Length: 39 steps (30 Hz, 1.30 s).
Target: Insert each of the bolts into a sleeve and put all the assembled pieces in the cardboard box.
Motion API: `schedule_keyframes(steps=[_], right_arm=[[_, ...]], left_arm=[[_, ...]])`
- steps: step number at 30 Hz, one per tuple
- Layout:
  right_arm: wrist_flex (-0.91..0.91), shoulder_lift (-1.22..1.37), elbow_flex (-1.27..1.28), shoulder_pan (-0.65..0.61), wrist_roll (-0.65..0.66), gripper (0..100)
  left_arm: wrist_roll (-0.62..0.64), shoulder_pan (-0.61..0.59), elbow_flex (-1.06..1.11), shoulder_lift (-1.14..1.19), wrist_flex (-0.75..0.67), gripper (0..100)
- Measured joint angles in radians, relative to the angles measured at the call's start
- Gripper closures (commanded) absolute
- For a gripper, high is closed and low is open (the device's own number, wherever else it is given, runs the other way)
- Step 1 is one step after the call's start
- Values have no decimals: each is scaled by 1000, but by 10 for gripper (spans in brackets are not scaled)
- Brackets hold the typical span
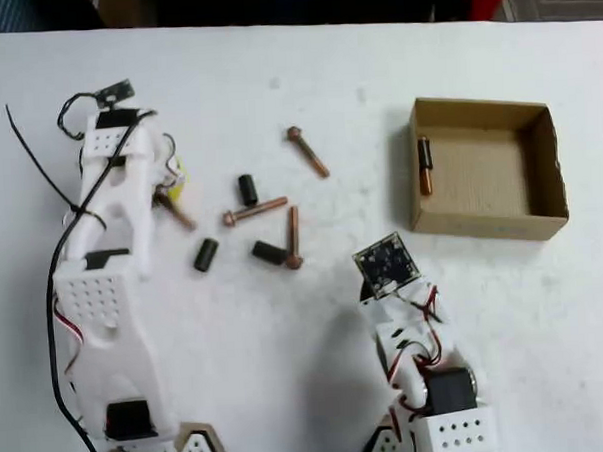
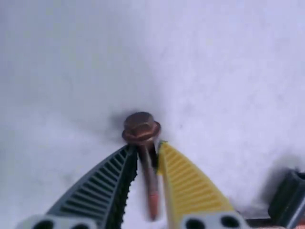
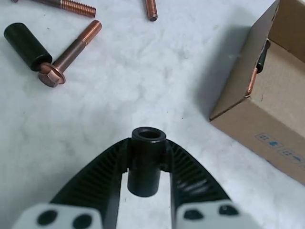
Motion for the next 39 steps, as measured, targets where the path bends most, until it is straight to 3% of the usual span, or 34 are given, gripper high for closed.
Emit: schedule_keyframes(steps=[17,29,33,39], right_arm=[[0,0,0,0,0,981],[0,0,0,0,0,981],[0,0,0,0,0,981],[0,0,0,0,0,981]], left_arm=[[-15,0,0,0,-17,941],[-440,21,0,0,-18,943],[-517,29,0,0,-18,943],[-535,40,0,0,2,972]])
